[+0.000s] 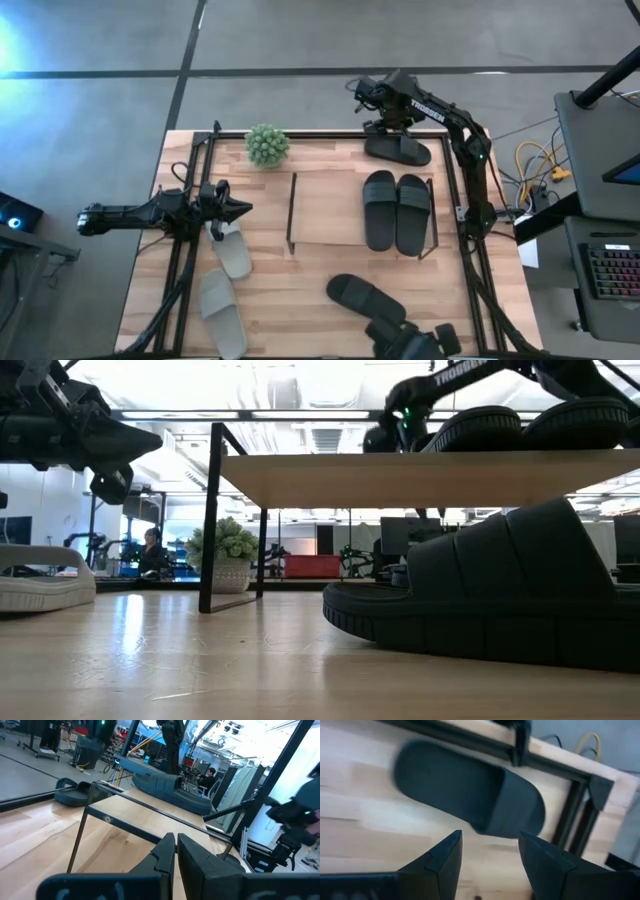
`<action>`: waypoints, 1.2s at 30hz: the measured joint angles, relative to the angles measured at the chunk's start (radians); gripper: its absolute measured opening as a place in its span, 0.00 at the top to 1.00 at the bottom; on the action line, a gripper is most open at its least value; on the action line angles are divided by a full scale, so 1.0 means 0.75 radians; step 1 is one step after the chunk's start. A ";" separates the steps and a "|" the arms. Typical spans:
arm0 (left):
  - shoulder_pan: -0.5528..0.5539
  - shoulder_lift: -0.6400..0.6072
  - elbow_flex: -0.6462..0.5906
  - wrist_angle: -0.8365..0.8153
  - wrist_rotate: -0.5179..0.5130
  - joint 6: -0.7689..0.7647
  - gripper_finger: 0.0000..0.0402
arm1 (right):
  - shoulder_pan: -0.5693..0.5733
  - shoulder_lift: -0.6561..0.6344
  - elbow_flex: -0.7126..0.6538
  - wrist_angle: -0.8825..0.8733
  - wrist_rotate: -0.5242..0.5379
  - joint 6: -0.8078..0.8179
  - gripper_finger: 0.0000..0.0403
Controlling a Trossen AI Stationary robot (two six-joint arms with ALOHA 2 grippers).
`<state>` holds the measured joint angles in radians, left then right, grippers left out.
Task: Pick and place slides into the shelf
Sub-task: Put the black slipper on the shelf
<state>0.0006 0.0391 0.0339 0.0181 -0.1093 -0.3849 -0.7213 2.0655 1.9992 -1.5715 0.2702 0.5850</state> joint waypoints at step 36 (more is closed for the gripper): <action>-0.001 -0.002 0.000 -0.003 -0.193 0.001 0.98 | -0.028 0.018 -0.368 0.306 0.094 0.031 0.54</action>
<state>0.0002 0.0377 0.0339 0.0162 -0.2541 -0.3839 -0.7421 2.0788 1.7233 -1.3418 0.3405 0.6083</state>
